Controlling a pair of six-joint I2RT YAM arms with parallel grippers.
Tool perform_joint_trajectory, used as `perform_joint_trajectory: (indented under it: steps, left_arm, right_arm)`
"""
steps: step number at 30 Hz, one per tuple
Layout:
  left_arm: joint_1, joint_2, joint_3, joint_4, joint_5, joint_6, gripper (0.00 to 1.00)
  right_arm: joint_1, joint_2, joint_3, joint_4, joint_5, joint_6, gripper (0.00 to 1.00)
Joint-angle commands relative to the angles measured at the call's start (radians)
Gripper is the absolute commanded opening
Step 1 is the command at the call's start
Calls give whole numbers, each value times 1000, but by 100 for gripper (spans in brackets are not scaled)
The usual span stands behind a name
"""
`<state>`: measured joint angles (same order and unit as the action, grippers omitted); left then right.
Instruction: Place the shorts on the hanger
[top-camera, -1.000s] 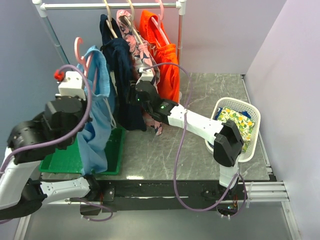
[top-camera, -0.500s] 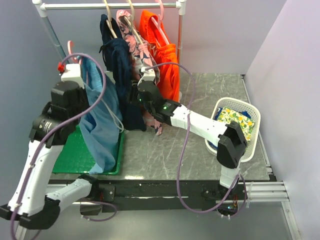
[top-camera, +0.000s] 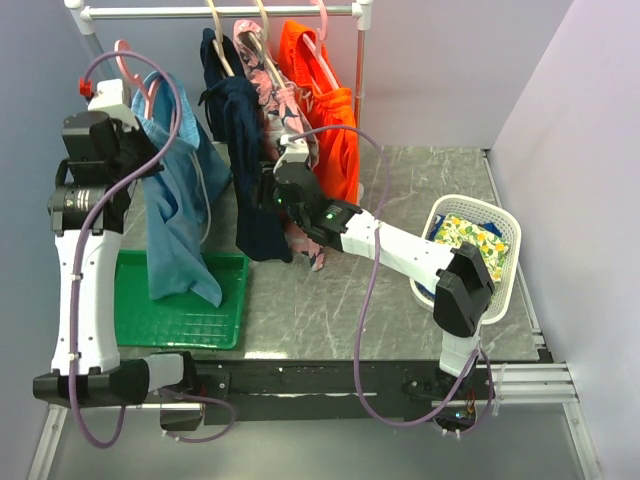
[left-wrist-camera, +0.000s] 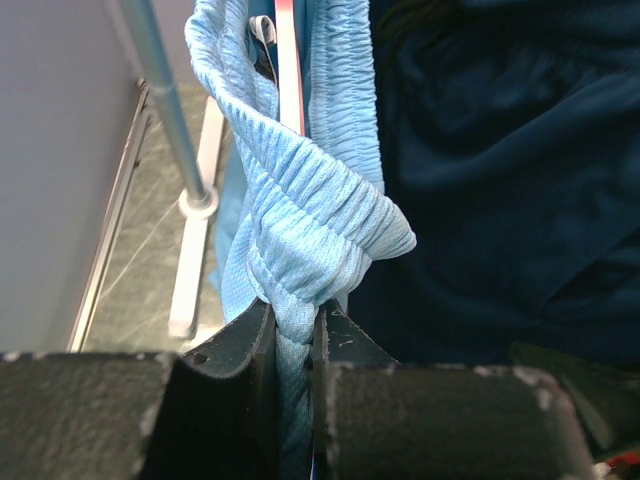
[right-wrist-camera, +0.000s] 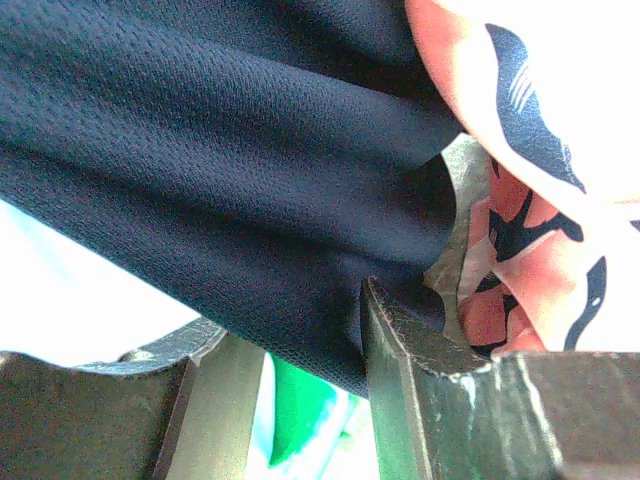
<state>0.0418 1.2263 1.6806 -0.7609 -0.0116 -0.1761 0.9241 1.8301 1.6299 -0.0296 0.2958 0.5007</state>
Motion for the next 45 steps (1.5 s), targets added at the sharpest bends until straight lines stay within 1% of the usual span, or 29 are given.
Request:
perform_joint_trajectory:
  steps: [1,4,10,14,21,27,32,36,41,45]
  left_arm:
    - [6,12,148,146,76,9,1]
    - [7,47,241,120,84,12,1]
    - [7,127,361,86,70,17,1]
    - [7,183,407,75,81,15,1]
    - [7,245,445,75,84,13,1]
    - [9,292,478,86,122,10,1]
    - [9,363,565,60,124,13,1]
    - [7,387,571,63,116,18,1]
    - [9,374,501,100,127,12,1]
    - [15,386,476,106,134,7,1]
  right_arm:
    - [7,-31,28,48,-14,4,48]
    - [5,-35,28,57,-20,4,48]
    - [5,-25,47,46,-32,2,49]
    - [7,-28,45,42,-35,1,49]
    - [5,-34,65,37,-38,-2,49]
    - [7,-29,82,14,-32,-8,49]
    - [7,-32,76,14,-32,-7,49]
    - [13,-37,70,16,-34,-7,49]
    - [21,-46,58,19,-32,-8,49]
    - [30,-45,62,14,-29,-13,49]
